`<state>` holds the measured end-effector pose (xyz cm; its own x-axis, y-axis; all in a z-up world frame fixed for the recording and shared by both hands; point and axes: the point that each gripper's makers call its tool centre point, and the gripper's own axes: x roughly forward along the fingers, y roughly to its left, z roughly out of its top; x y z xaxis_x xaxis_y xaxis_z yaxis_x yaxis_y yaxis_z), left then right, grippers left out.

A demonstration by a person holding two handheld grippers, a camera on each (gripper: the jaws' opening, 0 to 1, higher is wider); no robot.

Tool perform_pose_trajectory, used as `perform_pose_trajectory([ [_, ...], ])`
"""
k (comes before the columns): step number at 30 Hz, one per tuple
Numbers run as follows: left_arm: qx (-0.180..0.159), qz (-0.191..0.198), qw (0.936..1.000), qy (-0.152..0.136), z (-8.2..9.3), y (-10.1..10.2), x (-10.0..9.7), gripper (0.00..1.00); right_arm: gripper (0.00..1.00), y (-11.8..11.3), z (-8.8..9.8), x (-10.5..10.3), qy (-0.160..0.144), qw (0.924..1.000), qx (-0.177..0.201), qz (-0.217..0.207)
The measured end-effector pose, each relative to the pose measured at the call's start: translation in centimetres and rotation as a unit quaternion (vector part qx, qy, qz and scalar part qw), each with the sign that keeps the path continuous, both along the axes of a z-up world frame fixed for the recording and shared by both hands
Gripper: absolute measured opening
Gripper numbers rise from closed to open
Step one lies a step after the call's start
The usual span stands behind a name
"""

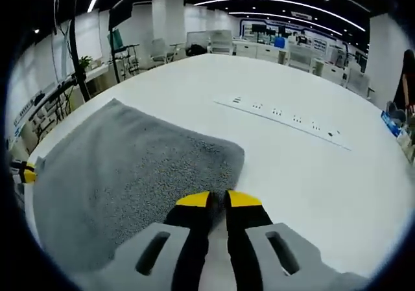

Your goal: Fold the towel on the table until its edges align and the towel forms a compact rectangular stack.

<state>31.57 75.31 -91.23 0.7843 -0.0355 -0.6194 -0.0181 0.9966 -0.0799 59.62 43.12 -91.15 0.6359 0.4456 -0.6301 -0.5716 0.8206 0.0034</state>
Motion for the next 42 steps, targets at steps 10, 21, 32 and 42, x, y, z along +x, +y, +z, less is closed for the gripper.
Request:
perform_pose_trajectory([
  [10, 0.043, -0.027, 0.9987, 0.008, 0.0, -0.9, 0.0, 0.08, 0.03, -0.6, -0.2, 0.2, 0.008, 0.9994, 0.024, -0.023],
  [21, 0.058, -0.057, 0.9965, 0.018, 0.0, -2.0, -0.1, 0.07, 0.02, -1.9, -0.5, -0.1, -0.035, 0.9945, -0.076, 0.063],
  [32, 0.064, -0.093, 0.9932, 0.025, 0.6, -6.2, -0.7, 0.07, 0.02, -5.6, -0.5, -1.4, -0.047, 0.9916, -0.103, 0.063],
  [42, 0.061, -0.109, 0.9916, 0.034, 0.6, -8.7, -1.0, 0.07, 0.02, -8.5, -0.1, -3.5, -0.051, 0.9906, -0.111, 0.063],
])
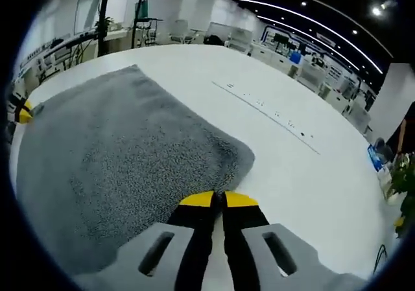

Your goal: Fold the towel on the table until its edges align and the towel forms a compact rectangular stack.

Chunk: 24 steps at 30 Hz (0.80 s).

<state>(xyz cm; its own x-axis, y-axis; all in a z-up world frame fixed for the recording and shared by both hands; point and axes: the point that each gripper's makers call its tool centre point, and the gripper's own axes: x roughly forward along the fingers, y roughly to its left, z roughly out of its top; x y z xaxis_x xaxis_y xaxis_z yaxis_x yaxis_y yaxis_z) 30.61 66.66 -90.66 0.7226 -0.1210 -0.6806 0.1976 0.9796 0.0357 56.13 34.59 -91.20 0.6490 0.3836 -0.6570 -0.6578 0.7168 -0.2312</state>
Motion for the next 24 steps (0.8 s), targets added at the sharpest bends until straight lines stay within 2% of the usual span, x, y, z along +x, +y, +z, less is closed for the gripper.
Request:
perform_pose_trajectory([
  [8, -0.008, -0.012, 0.9999, 0.005, 0.2, -3.6, -0.3, 0.07, 0.02, -4.3, 0.4, -1.8, 0.003, 0.9999, 0.000, -0.010],
  [18, -0.004, -0.051, 0.9986, 0.011, -0.2, -8.9, -0.3, 0.07, 0.02, -10.8, 0.1, -2.1, 0.008, 0.9996, -0.004, -0.028],
  [20, -0.007, -0.053, 0.9985, 0.012, -0.3, -9.7, -0.3, 0.07, 0.02, -11.8, 0.1, -2.1, 0.003, 0.9996, -0.023, -0.017],
  [24, -0.016, -0.058, 0.9981, 0.015, -0.6, -11.8, -0.2, 0.06, 0.02, -13.7, 0.2, -1.9, 0.006, 0.9994, -0.015, -0.031],
])
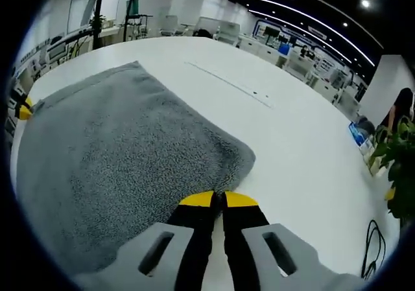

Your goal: Fold the towel on the table until its edges align and the towel forms a compact rectangular stack.

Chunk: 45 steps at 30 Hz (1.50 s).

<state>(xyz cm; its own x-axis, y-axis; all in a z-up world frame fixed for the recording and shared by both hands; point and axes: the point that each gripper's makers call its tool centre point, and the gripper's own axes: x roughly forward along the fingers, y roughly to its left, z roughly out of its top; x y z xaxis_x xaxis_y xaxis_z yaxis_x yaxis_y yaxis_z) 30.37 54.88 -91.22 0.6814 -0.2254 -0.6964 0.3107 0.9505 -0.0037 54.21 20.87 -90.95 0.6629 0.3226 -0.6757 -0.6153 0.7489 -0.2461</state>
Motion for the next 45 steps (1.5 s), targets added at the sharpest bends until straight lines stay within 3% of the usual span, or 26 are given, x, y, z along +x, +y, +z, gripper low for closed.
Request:
perform_pose_trajectory([
  [2, 0.005, -0.041, 0.9991, 0.002, -0.1, -1.8, -0.1, 0.06, 0.02, -0.8, 0.1, 0.2, -0.001, 1.0000, -0.002, -0.004],
  [4, 0.008, -0.056, 0.9984, 0.003, -0.2, -3.2, -0.1, 0.06, 0.02, -1.9, 0.2, 0.7, 0.003, 0.9998, 0.006, -0.019],
  [11, -0.004, -0.064, 0.9980, 0.000, -0.3, -6.3, 0.8, 0.06, 0.02, -5.1, -0.2, 2.7, 0.013, 0.9990, 0.013, -0.041],
  [16, -0.014, -0.059, 0.9982, -0.005, -0.4, -7.8, 1.2, 0.06, 0.02, -5.9, 0.0, 3.4, 0.013, 0.9989, 0.019, -0.041],
  [23, -0.011, -0.046, 0.9987, -0.022, -0.2, -8.8, 1.6, 0.06, 0.02, -6.2, 0.1, 4.1, 0.010, 0.9995, 0.018, -0.024],
  [40, 0.012, -0.071, 0.9970, -0.027, -0.1, -8.8, 1.6, 0.06, 0.02, -6.5, -0.1, 4.3, -0.022, 0.9949, 0.097, -0.018],
  [45, 0.021, -0.078, 0.9964, -0.027, -0.1, -8.9, 1.6, 0.06, 0.02, -6.7, -0.3, 4.7, -0.020, 0.9943, 0.103, -0.016],
])
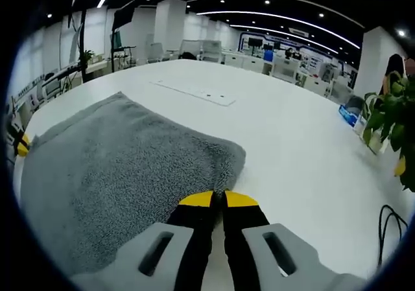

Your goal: Fold the towel on the table until its edges align and the towel forms a compact rectangular stack.

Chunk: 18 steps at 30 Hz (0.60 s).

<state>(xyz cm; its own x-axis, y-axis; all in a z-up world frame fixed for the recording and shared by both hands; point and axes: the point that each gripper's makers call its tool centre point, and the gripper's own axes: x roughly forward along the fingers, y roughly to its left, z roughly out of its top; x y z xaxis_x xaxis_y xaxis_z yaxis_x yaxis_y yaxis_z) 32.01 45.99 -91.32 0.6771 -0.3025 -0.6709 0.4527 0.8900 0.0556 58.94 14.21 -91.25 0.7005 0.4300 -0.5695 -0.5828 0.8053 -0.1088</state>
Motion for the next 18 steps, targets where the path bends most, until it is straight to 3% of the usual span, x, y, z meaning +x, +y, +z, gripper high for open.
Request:
perform_pose_trajectory([
  [6, 0.011, -0.008, 0.9999, -0.003, 0.1, -0.2, 0.0, 0.06, 0.02, 0.0, -0.1, 0.1, 0.003, 0.9999, -0.012, 0.002],
  [8, 0.021, -0.008, 0.9997, 0.009, 0.2, -0.2, 0.1, 0.06, 0.02, -0.1, -0.2, 0.3, 0.004, 1.0000, -0.009, 0.000],
  [10, 0.064, -0.041, 0.9970, 0.010, 0.3, -0.4, 0.1, 0.06, 0.02, -0.1, -0.2, 0.2, 0.032, 0.9988, 0.017, -0.032],
  [11, 0.068, -0.046, 0.9965, 0.009, 0.4, -0.6, 0.1, 0.06, 0.02, 0.0, -0.2, 0.3, 0.042, 0.9983, 0.019, -0.036],
  [14, 0.050, -0.031, 0.9982, 0.010, 1.1, -0.6, 0.4, 0.09, 0.03, 0.4, 0.2, 0.5, 0.051, 0.9984, 0.012, -0.021],
  [16, 0.045, 0.009, 0.9989, -0.007, 2.5, 0.1, 1.2, 0.15, 0.05, 0.7, 0.6, 0.2, 0.050, 0.9985, 0.018, -0.015],
  [18, 0.042, 0.024, 0.9987, -0.015, 3.4, 0.4, 1.6, 0.19, 0.07, 0.8, 0.5, 0.3, 0.050, 0.9981, 0.031, -0.017],
])
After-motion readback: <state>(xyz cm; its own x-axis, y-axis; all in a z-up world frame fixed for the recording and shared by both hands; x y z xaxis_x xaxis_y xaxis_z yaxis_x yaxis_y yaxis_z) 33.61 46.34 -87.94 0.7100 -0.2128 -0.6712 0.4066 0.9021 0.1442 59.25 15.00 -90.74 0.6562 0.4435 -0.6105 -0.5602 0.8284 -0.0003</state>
